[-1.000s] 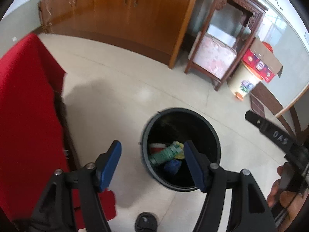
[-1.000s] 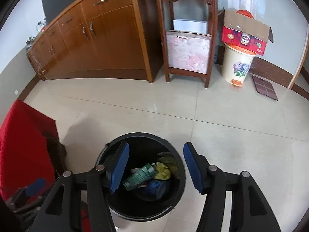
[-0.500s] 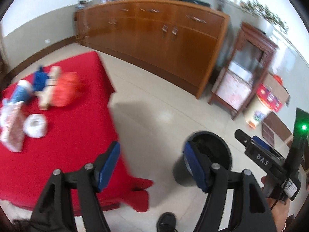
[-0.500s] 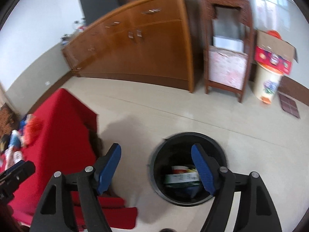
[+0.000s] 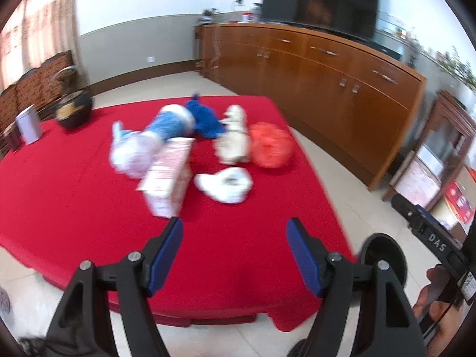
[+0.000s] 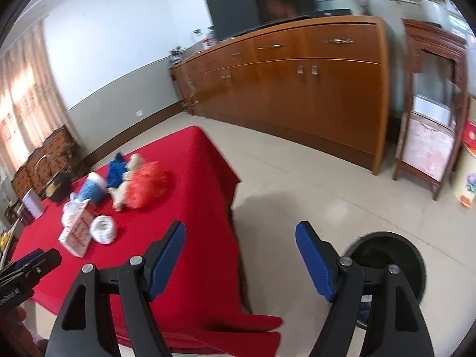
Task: Collect trash
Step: 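Move both tools back over the table, then grasp the pink-white carton with the left tool while the right tool grasps the white tissue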
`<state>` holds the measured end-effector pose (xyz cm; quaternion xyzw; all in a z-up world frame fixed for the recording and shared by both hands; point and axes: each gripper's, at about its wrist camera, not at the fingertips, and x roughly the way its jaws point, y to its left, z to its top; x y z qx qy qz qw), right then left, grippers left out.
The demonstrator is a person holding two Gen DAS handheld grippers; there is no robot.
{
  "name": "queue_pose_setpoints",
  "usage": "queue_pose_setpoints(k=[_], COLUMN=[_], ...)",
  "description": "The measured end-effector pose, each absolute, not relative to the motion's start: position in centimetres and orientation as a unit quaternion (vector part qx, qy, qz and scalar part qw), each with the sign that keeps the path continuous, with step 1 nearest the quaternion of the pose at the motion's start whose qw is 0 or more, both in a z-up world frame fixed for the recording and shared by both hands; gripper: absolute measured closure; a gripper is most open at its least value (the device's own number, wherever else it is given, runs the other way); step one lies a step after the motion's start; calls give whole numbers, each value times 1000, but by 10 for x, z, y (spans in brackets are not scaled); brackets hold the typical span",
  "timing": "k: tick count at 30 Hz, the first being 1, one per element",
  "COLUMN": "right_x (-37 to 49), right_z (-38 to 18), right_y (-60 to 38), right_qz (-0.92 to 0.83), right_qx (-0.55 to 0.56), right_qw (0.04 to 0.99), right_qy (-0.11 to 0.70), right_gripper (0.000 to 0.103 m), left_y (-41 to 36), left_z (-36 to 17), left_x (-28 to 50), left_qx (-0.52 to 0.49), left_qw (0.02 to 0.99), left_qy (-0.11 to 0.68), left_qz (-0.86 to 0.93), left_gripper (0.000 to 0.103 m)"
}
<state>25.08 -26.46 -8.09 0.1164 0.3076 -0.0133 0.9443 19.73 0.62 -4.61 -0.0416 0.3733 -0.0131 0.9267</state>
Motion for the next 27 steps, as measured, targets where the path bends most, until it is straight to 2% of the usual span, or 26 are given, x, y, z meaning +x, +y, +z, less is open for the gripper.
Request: queue_pose_setpoints(k=[11,27], right_x=[285,325], right_z=[-91,-102], right_y=[-199,-135], right_qz=[42,114], right_qx=[93,51], right_qw=[942,937], right_qy=[320,326], right_gripper=[25,25], left_y=[65,72], left_z=[-67,-86], left_x=[222,264], left_qx=[-69,-67], left_qw=[921,917], left_qy=[382,393], left_qz=[34,26], left_gripper=[30,30])
